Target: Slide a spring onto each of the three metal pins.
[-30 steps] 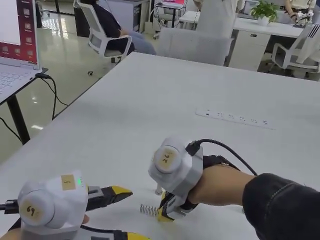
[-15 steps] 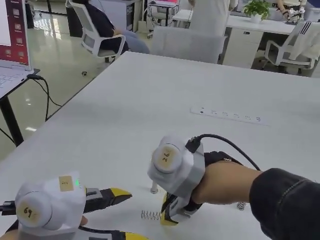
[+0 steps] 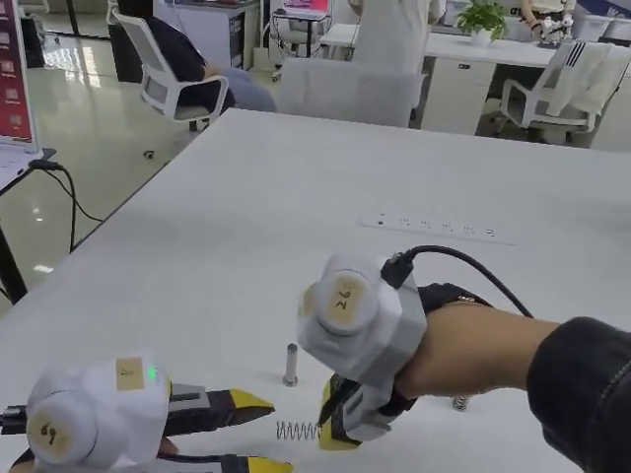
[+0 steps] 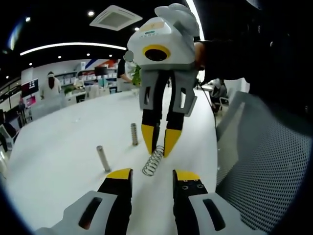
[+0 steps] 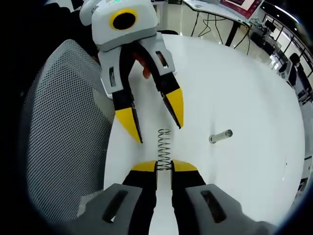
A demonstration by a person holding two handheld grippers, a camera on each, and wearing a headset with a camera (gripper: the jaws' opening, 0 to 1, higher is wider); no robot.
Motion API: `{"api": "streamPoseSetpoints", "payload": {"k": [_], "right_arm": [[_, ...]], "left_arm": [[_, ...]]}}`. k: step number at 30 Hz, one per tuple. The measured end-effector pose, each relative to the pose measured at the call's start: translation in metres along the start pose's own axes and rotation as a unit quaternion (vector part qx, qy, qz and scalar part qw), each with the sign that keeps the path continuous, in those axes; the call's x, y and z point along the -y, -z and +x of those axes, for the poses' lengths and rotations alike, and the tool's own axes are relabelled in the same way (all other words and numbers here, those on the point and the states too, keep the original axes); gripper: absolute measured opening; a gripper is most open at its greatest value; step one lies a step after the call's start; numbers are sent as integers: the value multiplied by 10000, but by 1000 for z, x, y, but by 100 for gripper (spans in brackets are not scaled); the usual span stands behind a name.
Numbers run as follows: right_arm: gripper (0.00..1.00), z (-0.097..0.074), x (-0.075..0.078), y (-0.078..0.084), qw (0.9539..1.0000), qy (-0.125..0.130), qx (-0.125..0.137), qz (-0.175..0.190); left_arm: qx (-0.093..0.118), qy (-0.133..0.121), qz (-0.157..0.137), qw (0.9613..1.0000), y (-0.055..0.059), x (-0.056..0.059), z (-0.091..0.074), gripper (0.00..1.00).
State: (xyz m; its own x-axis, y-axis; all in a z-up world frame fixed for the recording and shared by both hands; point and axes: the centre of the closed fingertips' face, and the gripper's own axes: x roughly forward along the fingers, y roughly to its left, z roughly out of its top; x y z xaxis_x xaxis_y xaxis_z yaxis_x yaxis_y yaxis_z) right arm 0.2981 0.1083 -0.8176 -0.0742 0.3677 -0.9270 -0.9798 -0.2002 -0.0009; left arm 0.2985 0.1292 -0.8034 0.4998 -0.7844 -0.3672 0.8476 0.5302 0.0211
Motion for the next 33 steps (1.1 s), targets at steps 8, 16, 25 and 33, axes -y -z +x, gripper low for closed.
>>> {"api": "streamPoseSetpoints", "payload": {"k": [8,16,25,33], "right_arm": [[7,-3,-6,0,9999,-21,-31,-118],[7,-4,-13,-3,9997,-106,-68,-213],[7,-10,-13,-6,9996,-68,-53,-267],[8,-22,-11,-16,9995,52,106,-309]], "left_arm": [[12,150,175,9997,-4,7,3,17],[-27,252,394,9989,-5,13,5,6],[-119,271,521,9982,-1,13,5,3],[-66,219,534,9983,-3,10,5,3]]}}
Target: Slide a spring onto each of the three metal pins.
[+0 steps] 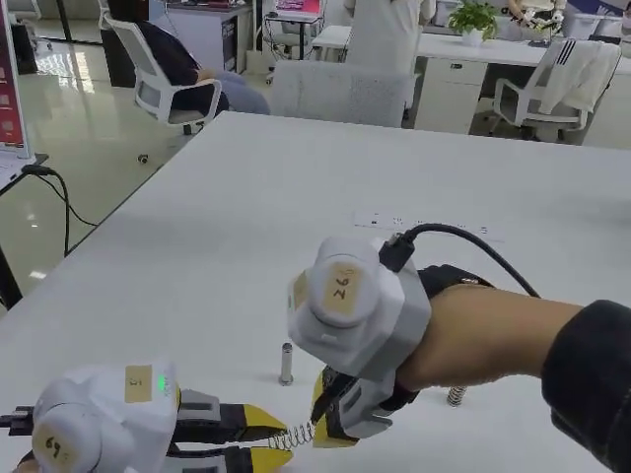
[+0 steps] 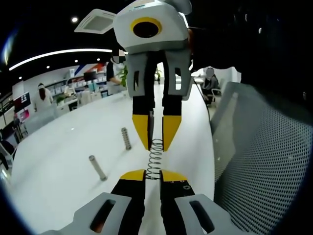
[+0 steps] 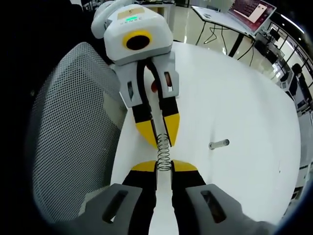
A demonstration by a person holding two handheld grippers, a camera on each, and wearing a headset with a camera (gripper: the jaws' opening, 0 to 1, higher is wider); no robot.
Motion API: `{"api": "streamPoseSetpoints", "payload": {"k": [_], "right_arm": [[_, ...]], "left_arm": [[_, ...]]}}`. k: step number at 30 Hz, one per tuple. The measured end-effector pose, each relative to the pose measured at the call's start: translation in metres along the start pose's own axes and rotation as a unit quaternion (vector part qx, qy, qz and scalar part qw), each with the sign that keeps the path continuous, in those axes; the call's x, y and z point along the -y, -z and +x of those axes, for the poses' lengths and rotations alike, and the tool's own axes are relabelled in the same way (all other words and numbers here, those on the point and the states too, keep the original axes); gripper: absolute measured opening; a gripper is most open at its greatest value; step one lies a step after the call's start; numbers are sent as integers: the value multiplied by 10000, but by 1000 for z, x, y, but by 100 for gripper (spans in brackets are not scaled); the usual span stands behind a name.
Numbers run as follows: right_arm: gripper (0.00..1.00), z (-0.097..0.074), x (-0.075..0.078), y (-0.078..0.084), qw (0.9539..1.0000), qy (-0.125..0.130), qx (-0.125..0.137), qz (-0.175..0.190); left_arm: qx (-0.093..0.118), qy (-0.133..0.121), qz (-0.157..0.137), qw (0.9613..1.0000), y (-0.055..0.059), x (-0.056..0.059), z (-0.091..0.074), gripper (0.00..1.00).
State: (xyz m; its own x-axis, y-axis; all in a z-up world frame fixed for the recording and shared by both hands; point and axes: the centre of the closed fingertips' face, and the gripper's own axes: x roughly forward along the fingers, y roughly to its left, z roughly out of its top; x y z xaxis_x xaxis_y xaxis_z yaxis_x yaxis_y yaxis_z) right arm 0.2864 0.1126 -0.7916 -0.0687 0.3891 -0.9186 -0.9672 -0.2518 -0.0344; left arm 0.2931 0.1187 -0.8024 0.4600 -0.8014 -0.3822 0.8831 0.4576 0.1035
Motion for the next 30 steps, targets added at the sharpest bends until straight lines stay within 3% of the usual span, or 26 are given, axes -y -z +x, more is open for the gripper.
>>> {"api": "streamPoseSetpoints", "payload": {"k": [11,14,30], "right_arm": [[9,1,1,-2,9999,16,105,40],[13,3,3,-2,9999,32,111,58],[9,10,2,7,9998,-20,65,163]], "left_arm": [[5,-7,53,10000,-1,0,-1,2],[2,-12,52,10000,0,0,-2,2],[167,-62,33,9998,-9,-1,-2,2]]}}
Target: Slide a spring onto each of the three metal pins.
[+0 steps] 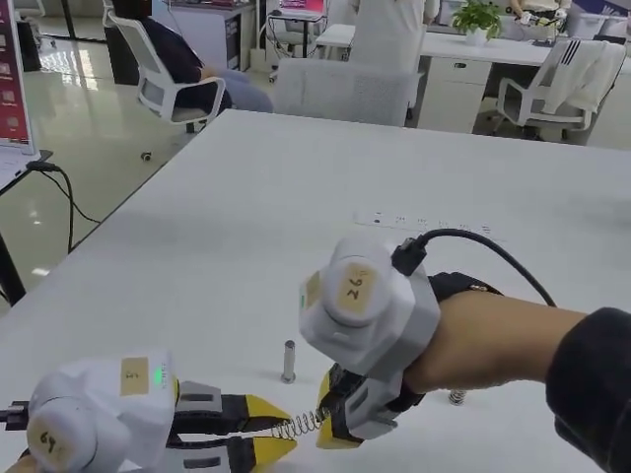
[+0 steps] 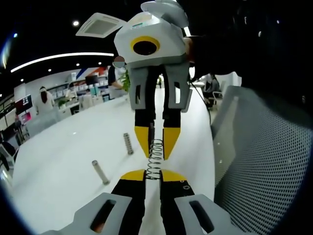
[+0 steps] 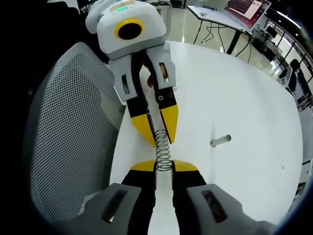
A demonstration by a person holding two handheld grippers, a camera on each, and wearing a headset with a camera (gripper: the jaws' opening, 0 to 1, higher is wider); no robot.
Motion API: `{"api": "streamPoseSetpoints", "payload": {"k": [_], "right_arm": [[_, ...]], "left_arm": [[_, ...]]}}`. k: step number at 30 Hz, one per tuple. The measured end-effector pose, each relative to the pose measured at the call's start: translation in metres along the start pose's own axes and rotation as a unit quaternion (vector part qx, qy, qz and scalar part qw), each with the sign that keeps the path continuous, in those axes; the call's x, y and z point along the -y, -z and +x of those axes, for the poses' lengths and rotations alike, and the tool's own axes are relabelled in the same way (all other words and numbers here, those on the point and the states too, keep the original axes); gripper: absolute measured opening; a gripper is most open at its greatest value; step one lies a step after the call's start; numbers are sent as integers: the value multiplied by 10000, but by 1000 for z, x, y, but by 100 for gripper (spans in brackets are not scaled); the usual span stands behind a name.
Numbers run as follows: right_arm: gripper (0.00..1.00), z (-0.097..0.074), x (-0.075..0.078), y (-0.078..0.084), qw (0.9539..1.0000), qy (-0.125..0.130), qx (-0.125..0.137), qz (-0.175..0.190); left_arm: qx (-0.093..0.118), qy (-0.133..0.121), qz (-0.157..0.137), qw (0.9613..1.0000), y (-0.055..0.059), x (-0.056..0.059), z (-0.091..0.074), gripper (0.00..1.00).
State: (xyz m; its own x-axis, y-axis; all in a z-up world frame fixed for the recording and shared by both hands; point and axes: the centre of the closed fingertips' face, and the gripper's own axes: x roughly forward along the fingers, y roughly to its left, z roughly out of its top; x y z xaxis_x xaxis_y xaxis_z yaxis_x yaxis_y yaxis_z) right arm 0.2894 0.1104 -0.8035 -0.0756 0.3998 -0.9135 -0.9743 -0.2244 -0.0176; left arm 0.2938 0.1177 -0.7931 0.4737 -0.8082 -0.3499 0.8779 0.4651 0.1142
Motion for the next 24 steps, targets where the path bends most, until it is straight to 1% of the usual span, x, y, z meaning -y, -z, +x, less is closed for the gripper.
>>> {"api": "streamPoseSetpoints", "payload": {"k": [4,11,17,24], "right_arm": [[8,-2,0,-2,10000,35,18,-11],[8,-10,0,-17,9997,121,190,-121],[8,-12,-3,-27,9993,109,305,-178],[8,-11,-5,-34,9991,80,346,-230]], "left_arm": [[4,-7,-18,10000,0,-1,0,2],[-2,-11,-34,10000,-1,0,0,3],[-13,11,-58,10000,0,1,1,3],[-28,25,-63,10000,0,3,2,2]]}}
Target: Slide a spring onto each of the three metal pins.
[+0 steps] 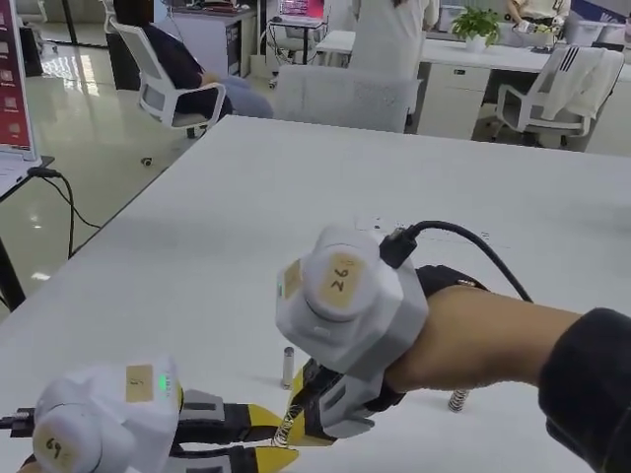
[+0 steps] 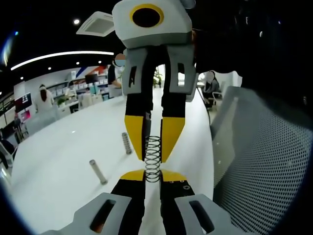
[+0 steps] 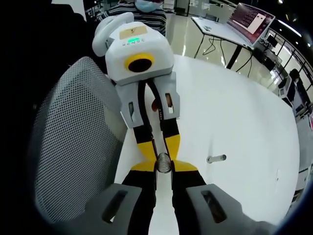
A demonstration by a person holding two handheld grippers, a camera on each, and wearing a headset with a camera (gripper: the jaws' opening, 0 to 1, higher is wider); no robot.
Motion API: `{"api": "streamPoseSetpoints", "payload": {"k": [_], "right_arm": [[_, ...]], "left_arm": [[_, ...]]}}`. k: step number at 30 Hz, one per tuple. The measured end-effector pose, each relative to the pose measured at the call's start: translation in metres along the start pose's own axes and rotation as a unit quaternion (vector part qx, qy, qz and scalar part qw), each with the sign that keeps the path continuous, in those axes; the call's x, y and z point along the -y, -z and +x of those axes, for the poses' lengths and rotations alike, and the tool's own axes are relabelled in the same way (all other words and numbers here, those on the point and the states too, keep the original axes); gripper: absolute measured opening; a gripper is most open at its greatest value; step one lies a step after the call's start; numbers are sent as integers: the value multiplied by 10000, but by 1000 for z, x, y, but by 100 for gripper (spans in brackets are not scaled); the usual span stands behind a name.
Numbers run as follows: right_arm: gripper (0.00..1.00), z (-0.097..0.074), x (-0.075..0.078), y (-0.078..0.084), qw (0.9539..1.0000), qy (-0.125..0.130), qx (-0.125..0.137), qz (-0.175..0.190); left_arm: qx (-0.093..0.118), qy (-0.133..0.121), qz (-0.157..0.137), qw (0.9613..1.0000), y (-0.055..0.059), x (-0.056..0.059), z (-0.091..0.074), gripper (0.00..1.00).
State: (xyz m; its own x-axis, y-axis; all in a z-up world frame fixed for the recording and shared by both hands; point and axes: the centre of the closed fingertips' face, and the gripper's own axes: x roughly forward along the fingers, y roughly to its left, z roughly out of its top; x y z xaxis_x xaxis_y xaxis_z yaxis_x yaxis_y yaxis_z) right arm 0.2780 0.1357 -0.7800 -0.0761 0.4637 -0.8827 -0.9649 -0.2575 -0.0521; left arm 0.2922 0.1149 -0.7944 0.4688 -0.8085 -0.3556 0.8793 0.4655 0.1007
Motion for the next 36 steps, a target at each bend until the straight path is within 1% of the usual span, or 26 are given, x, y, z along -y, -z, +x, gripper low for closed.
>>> {"api": "streamPoseSetpoints", "payload": {"k": [5,15,21,29,31,35,36], "right_arm": [[8,2,-1,-6,10000,-16,8,-44],[8,2,1,-5,10000,-16,-25,-37],[8,1,5,-4,10000,28,-16,-6],[8,-1,10,0,9999,67,-76,33],[8,-4,14,1,9999,87,-79,50],[8,-10,23,5,9997,185,-99,106],[8,-10,23,5,9997,196,-98,110]], "left_arm": [[11,9,-13,10000,0,1,2,2],[27,-25,-55,10000,0,-1,2,3],[24,-52,-113,9999,2,-2,2,11],[25,-194,-253,9995,7,-7,-3,20],[31,-255,-312,9992,8,-9,-5,23],[56,-381,-441,9983,10,-14,-7,33],[57,-394,-460,9981,10,-15,-8,33]]}}
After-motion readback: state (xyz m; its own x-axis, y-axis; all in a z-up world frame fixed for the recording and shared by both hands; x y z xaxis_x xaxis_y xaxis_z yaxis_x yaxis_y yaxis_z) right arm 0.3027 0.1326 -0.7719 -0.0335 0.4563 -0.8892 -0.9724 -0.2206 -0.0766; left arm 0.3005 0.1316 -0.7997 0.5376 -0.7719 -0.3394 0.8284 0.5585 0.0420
